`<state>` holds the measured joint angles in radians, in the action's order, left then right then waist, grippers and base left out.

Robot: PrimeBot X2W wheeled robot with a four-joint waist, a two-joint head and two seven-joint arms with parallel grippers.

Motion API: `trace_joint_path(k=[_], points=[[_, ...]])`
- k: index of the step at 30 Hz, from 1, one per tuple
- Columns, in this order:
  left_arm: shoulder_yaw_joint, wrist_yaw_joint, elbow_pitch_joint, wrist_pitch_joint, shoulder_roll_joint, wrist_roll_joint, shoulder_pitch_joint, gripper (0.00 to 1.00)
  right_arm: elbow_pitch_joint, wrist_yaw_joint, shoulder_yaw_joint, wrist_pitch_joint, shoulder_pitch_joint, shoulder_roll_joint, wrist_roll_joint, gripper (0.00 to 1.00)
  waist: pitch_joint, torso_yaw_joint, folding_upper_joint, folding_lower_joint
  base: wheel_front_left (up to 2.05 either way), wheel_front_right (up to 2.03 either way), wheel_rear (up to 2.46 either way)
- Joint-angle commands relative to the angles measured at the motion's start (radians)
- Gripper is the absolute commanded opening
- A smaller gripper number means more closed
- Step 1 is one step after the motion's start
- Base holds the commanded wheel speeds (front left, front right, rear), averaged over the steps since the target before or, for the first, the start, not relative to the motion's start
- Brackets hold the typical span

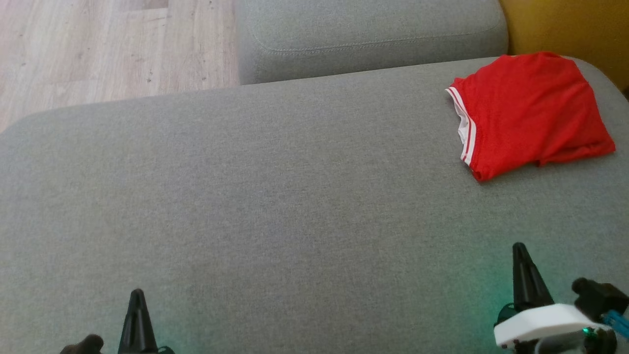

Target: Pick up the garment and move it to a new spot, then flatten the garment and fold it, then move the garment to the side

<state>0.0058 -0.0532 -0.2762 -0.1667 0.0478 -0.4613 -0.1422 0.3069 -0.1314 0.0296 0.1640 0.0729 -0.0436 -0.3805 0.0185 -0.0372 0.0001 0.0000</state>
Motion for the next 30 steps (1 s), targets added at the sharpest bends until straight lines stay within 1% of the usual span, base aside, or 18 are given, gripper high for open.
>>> trace_joint_path(k=[1, 3, 30], points=[[0.021, -0.004, 0.031, 0.003, 0.001, -0.025, 0.042, 0.00, -0.035, 0.000, 0.000, -0.006, -0.044, -0.009, -0.030, 0.00, 0.000, 0.000, -0.0001, 0.0000, 0.00, 0.00, 0.00], [0.024, -0.006, 0.031, 0.012, 0.001, -0.060, 0.048, 0.00, -0.036, 0.000, 0.002, -0.013, -0.049, -0.010, -0.068, 0.00, -0.001, 0.002, -0.0001, 0.0000, 0.00, 0.00, 0.00], [0.048, -0.027, 0.031, 0.089, 0.002, -0.375, 0.107, 0.00, -0.044, 0.000, 0.018, -0.084, -0.086, -0.014, -0.410, 0.00, -0.005, 0.012, -0.0001, 0.0000, 0.00, 0.00, 0.00]])
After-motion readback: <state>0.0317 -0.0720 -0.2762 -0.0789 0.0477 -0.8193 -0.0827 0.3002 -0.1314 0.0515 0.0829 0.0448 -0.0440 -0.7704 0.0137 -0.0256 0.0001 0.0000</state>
